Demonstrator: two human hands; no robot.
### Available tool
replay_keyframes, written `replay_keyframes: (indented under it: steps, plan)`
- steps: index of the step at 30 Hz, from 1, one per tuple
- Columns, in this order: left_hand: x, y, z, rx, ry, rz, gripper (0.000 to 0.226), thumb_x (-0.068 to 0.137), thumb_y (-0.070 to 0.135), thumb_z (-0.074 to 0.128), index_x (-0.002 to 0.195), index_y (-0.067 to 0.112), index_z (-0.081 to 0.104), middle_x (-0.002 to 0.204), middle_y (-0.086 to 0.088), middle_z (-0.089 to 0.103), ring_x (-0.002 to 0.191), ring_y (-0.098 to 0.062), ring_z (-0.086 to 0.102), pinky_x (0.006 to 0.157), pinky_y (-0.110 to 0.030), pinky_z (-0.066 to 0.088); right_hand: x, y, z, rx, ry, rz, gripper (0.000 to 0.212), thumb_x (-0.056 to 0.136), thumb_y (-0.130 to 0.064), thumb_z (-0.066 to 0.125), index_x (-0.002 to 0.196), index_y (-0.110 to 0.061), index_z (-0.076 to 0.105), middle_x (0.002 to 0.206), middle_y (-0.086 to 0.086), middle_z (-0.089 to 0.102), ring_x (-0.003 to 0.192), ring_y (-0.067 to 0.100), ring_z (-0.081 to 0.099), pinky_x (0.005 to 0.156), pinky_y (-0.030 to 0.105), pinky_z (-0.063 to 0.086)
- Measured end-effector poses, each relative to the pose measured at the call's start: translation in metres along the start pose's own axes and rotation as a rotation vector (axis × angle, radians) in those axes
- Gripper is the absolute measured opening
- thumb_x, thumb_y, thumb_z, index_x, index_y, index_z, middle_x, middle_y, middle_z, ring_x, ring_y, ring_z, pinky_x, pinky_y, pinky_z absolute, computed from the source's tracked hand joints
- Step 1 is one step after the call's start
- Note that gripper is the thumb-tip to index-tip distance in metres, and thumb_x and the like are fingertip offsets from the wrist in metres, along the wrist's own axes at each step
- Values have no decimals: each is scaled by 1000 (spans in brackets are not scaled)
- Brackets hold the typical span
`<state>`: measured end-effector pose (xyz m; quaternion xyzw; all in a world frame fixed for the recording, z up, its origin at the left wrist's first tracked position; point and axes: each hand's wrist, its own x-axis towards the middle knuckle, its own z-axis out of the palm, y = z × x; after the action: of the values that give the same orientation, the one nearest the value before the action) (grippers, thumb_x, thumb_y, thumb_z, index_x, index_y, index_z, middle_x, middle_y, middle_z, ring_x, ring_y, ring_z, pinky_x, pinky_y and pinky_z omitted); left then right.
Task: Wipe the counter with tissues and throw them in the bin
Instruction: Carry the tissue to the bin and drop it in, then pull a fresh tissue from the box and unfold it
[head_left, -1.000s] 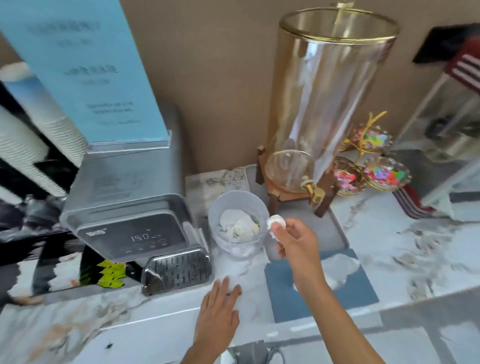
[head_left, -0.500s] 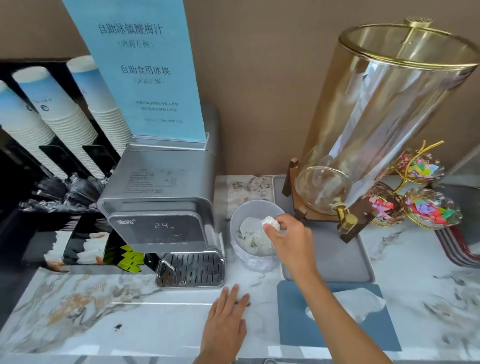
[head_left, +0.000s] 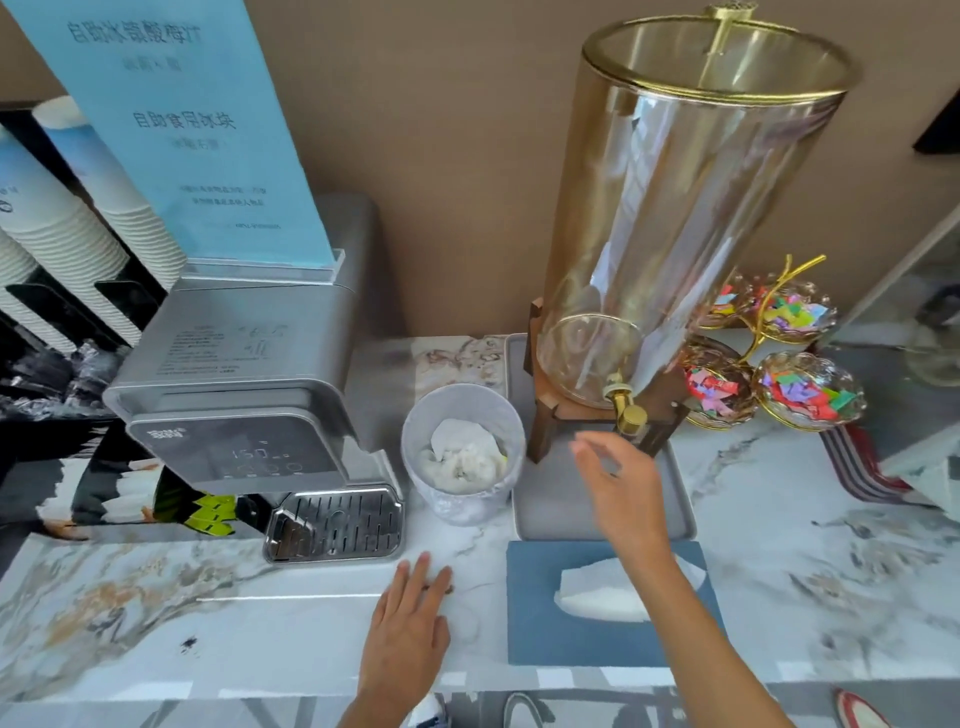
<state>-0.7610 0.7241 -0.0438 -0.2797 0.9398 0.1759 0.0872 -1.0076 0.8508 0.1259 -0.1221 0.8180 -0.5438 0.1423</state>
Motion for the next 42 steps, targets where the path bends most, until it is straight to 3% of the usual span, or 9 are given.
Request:
replay_keyframes:
  steps: [6,17,26,29,32,35,37,39,42]
  plan:
    - [1,6,5,-12,42,-38,58,83,36,38,139,28,46,151,-4,43,139,-30,36,111,-24,3,-17,63,-76,109,137,223,14,94,-19,62,101,-12,71,103,11,71,53,19,51,40,17,43]
    - [2,15,4,-33,78,-79,59,82,36,36,137,23,51,149,-9,45,136,-35,40,101,-49,43,-57,115,-105,22,-76,371,25,85,-6,72,106,-18,67,86,-5,67,37,6,46,38,22,41]
    - [5,13,9,-56,89,-88,60,82,38,35,140,26,47,153,-7,39,140,-34,33,106,-49,38,-52,123,-92,-114,-38,299,15,85,-10,70,73,-6,63,75,8,61,67,31,54,66,41,48]
    - [4,14,6,-62,62,-96,61,82,38,35,140,25,47,153,-7,39,140,-34,34,106,-47,38,-54,108,-95,-56,-44,159,10,88,-3,66,80,-9,67,110,-6,64,75,19,55,78,25,46]
    - [3,14,7,-69,61,-107,62,81,39,35,140,25,47,153,-7,39,141,-33,33,106,-47,38,-57,80,-98,110,-82,125,20,91,5,58,84,-11,69,107,-2,73,90,16,62,74,11,48]
    - [-1,23,-1,-245,64,-167,56,77,34,42,131,24,56,149,-5,42,137,-37,39,109,-36,35,-61,51,-99,182,-117,98,24,90,8,55,82,-8,70,88,3,76,86,24,66,71,20,52]
    - [-4,41,-19,-503,104,-165,53,76,17,58,120,47,56,143,2,41,130,-32,47,108,-13,27,-64,33,-98,180,-144,72,22,91,5,55,81,-8,69,84,2,76,78,24,65,72,31,48]
    - [-14,66,-45,-747,28,-58,83,73,2,69,121,65,44,147,12,38,133,-14,42,113,-20,27,-67,19,-96,177,-177,71,20,92,2,55,81,-8,70,82,0,76,75,20,65,70,31,47]
    - [-39,118,-87,-959,-250,86,96,69,15,79,138,58,28,147,34,31,134,9,31,112,-27,32,-72,7,-93,228,-197,124,17,90,-9,60,79,-11,72,80,7,76,75,27,65,68,34,46]
